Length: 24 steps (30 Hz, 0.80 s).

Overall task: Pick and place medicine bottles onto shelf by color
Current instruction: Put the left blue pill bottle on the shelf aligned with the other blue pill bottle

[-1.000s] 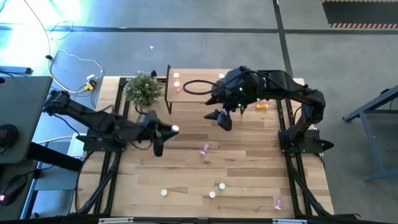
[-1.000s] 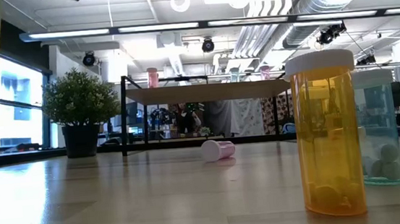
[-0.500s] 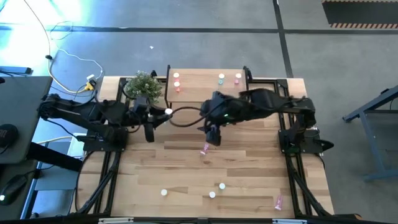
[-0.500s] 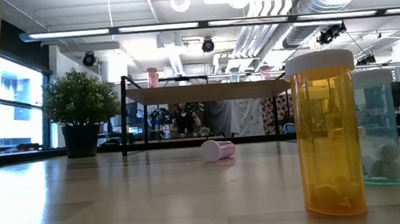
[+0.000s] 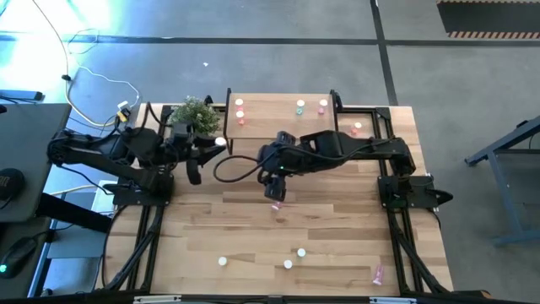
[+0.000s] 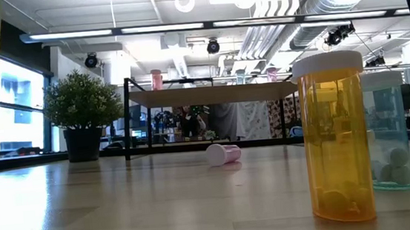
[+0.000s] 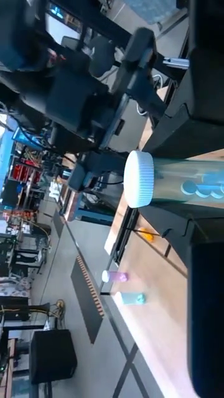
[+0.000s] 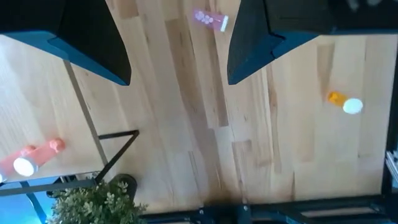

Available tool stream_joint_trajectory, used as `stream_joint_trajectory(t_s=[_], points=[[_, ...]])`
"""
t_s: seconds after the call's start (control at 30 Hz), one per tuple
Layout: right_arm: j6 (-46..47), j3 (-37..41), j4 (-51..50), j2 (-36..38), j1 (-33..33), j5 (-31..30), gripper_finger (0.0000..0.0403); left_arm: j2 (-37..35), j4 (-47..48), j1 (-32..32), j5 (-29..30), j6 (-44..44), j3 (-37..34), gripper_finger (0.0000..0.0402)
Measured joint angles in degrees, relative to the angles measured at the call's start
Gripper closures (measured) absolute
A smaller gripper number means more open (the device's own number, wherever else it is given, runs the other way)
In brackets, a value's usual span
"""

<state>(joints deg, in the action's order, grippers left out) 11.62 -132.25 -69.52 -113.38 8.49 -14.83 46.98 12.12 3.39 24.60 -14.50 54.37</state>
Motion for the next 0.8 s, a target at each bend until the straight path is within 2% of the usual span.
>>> stream_joint_trajectory(t_s=[0.27, 0.8], points=[[1.44, 0.0, -7.66, 0.0, 0.8, -4.31, 0.0144, -0.93, 0.04, -0.38, -0.44, 1.66, 0.0, 0.0309], [-6.27, 0.0, -15.9, 1.16, -1.54, -2.46, 0.0144, -0.92, 0.04, -0.36, -0.16, 1.66, 0.0, 0.0309]])
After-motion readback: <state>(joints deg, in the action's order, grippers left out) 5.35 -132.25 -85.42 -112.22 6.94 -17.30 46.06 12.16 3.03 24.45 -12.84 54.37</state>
